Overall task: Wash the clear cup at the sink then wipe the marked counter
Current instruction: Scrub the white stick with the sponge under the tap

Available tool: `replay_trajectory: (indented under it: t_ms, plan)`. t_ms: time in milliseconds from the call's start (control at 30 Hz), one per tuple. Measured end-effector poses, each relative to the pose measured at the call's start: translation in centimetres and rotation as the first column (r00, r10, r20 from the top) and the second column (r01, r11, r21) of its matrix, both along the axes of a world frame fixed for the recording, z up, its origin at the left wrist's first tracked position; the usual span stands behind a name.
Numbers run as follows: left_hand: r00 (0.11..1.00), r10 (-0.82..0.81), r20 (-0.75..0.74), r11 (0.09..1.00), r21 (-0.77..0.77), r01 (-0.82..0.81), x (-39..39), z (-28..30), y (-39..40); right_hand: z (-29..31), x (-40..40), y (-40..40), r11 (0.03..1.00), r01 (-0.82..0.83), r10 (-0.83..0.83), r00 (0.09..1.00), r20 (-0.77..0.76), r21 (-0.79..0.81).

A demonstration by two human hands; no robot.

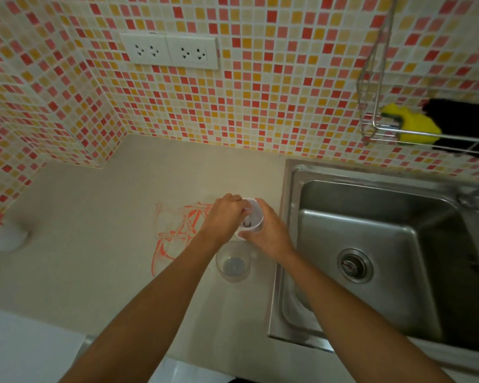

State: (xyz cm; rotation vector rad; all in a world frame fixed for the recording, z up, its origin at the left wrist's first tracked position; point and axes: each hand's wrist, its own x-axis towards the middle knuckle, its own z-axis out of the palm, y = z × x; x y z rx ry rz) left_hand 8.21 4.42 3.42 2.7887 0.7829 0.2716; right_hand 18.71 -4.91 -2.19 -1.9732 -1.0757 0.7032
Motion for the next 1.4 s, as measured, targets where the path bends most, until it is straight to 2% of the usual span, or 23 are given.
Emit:
replay_trajectory:
  t_ms: [100, 300, 433, 700, 833, 1000, 1100, 1400]
  plan:
    - [0.992, -0.077, -0.101, 0.995, 0.05, 0.083, -0.1, 0.5, -0.1, 0.1, -0.3, 0.0, 1.0, 0.019, -0.019, 1.0, 0.005, 0.015]
    - [0.994, -0.07, -0.087, 0.996, 0.051, 0.074, -0.6, 0.0, -0.3, -0.3, -0.5, 0.2, 0.999, 0.03, -0.03, 0.999, -0.014, 0.025]
    - [0.991, 0.067, 0.114, 0.998, -0.023, -0.065, 0.4, 1.3, 1.1, -0.7, -0.7, 0.4, 0.999, 0.048, -0.048, 0.999, -0.011, 0.014]
    - [0.96, 0.134, 0.245, 0.986, -0.129, -0.105, -0.5, 3.5, 2.0, 0.0, -0.8, 0.0, 1.0, -0.005, 0.006, 0.996, -0.086, 0.011]
    - [0.936, 0.164, 0.311, 0.978, -0.174, -0.114, -1.0, 5.1, 1.9, 0.4, 0.8, -1.7, 0.999, -0.04, 0.04, 0.999, 0.0, -0.033]
    - [0.922, 0.145, 0.359, 0.98, -0.179, -0.084, 0.1, 6.8, 1.3, 2.3, 3.6, -4.6, 1.0, -0.004, 0.004, 0.999, 0.049, 0.004]
    - [0.93, 0.133, 0.342, 0.973, -0.225, -0.056, 1.7, 6.8, 0.1, 2.2, 5.2, -7.3, 0.998, 0.038, -0.033, 0.993, 0.113, -0.045]
    - [0.951, 0.031, 0.308, 0.946, -0.316, 0.071, 8.7, 5.2, -7.7, 2.3, 9.6, -16.7, 0.974, 0.204, -0.187, 0.969, 0.161, -0.098]
